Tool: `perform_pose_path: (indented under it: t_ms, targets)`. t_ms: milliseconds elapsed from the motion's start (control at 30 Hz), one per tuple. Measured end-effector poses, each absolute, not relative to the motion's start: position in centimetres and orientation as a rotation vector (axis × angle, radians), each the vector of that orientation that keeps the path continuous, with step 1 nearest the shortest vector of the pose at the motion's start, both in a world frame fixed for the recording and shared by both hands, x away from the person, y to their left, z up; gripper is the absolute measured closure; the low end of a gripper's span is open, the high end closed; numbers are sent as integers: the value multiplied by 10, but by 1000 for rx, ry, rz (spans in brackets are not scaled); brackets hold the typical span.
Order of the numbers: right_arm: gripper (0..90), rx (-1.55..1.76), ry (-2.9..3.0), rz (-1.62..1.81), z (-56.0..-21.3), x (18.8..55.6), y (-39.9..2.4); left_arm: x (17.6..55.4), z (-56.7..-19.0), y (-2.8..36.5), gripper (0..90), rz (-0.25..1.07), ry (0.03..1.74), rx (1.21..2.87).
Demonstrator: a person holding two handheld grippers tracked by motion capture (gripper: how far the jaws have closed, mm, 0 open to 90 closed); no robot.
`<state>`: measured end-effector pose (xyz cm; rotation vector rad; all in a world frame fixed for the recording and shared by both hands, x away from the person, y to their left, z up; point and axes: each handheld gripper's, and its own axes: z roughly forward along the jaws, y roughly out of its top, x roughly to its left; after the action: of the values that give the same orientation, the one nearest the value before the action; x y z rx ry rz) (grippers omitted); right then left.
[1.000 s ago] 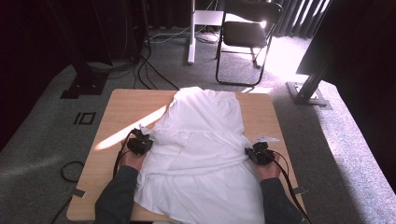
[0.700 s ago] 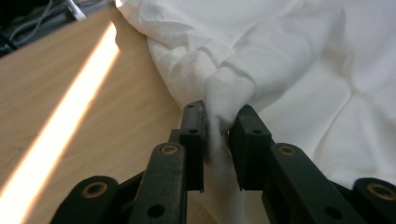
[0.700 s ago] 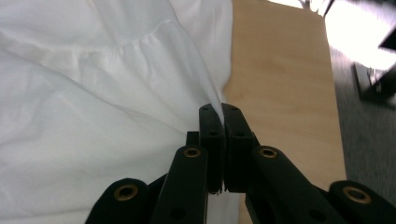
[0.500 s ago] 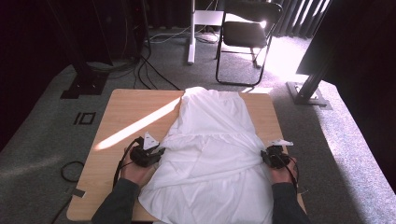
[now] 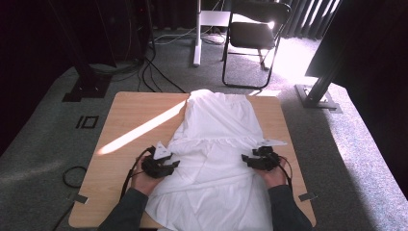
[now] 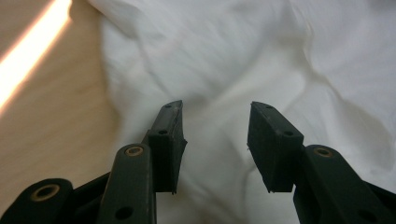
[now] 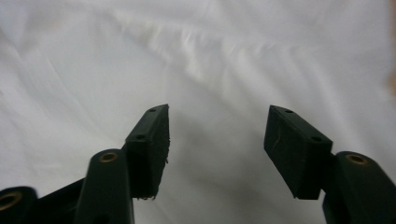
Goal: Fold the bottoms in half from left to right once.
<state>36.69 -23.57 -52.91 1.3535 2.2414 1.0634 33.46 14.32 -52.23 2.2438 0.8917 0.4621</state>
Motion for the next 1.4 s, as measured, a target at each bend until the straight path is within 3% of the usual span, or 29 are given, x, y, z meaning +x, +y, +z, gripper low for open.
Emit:
perform_pose_path:
  t_ms: [100, 367, 533, 600, 667, 733, 833, 1067, 1200, 1300, 1400]
  targets:
    - [442, 1344, 2263, 948, -548, 377, -220, 341, -542, 133, 593, 464, 915, 2319]
    - [449, 1308, 2258, 924, -552, 397, -204, 362, -544, 147, 618, 495, 1004, 2244]
    - [481, 1277, 2268, 945, -551, 422, -181, 401, -544, 172, 633, 556, 1168, 2153]
    - [557, 1263, 2281, 947, -550, 429, -174, 409, -543, 177, 633, 538, 1196, 2142]
    - [719, 1241, 2302, 942, -548, 430, -169, 407, -539, 178, 625, 532, 1190, 2153]
    - [812, 1218, 2283, 935, -543, 422, -168, 397, -533, 179, 599, 543, 1134, 2176]
    - [854, 1191, 2231, 996, -532, 404, -174, 379, -519, 185, 569, 557, 1076, 2152]
    - [862, 1160, 2148, 1158, -504, 356, -207, 333, -496, 208, 488, 562, 1033, 2076]
    - [867, 1163, 2128, 1167, -503, 344, -217, 313, -506, 215, 454, 565, 1024, 2107]
    - [874, 1202, 2116, 1184, -506, 317, -243, 306, -522, 217, 361, 637, 1071, 2153]
    - [874, 1221, 2113, 1190, -510, 309, -252, 306, -527, 221, 329, 633, 1110, 2140]
